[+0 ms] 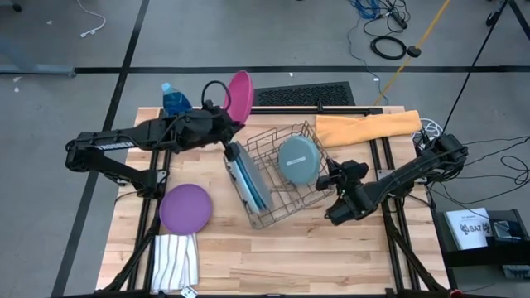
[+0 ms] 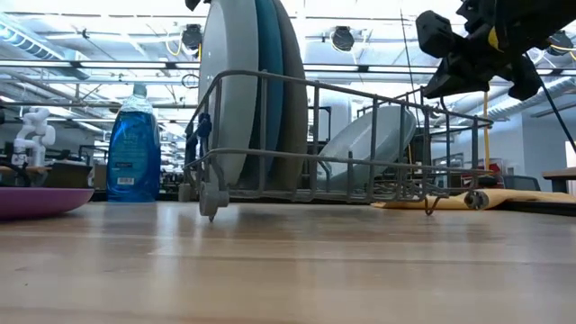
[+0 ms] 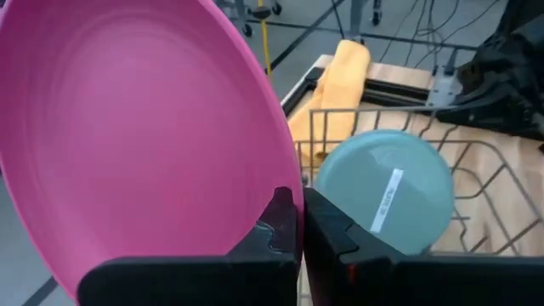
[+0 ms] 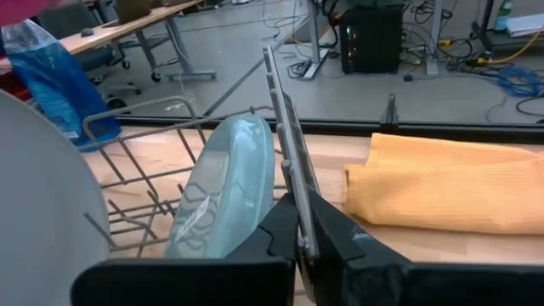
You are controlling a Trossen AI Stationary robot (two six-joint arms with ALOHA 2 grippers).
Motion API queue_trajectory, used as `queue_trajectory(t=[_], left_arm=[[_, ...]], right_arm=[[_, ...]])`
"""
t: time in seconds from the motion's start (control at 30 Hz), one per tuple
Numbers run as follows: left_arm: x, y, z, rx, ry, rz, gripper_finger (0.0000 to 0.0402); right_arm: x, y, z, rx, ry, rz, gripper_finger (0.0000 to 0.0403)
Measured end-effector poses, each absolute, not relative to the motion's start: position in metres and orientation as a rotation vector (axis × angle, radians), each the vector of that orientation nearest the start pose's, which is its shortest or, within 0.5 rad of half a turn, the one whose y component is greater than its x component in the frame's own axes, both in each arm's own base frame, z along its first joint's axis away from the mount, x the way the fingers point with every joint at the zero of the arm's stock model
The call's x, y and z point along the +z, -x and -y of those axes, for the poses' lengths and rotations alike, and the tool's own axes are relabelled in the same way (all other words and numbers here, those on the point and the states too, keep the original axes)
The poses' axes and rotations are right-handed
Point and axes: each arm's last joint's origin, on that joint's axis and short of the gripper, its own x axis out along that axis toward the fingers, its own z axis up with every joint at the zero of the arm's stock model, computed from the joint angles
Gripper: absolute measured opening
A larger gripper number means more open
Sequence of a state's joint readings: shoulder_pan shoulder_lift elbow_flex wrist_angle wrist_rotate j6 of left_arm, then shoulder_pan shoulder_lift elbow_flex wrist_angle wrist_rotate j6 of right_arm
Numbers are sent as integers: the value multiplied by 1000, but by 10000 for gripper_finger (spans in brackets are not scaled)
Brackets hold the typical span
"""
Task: Sort dishes
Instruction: Put the pink plate into the dish rack
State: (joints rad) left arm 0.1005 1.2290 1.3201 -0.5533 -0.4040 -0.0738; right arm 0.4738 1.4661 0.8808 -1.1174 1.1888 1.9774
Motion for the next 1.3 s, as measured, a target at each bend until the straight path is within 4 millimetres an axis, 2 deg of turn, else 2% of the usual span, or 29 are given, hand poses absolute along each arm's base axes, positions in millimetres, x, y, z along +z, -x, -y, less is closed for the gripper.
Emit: queue_trajectory(t=[0.27, 0.5, 0.7, 1.0, 1.13, 1.3], left_arm=[[393, -253, -37, 527, 25, -421, 0], [393, -253, -33, 512, 21, -421, 0], [394, -255, -27, 490, 16, -410, 0], [397, -259, -19, 228, -43, -398, 0], [406, -263, -16, 93, 43, -292, 0], [416, -267, -11, -75, 176, -183, 0]], right_arm=[[214, -214, -82, -1164, -452, -240, 4], [210, -223, -90, -1151, -359, -312, 10], [215, -226, -96, -1087, -276, -534, 90], [216, -223, -103, -1022, -161, -596, 224], [217, -222, -107, -977, -63, -609, 258], [224, -221, -112, -910, 132, -631, 275]])
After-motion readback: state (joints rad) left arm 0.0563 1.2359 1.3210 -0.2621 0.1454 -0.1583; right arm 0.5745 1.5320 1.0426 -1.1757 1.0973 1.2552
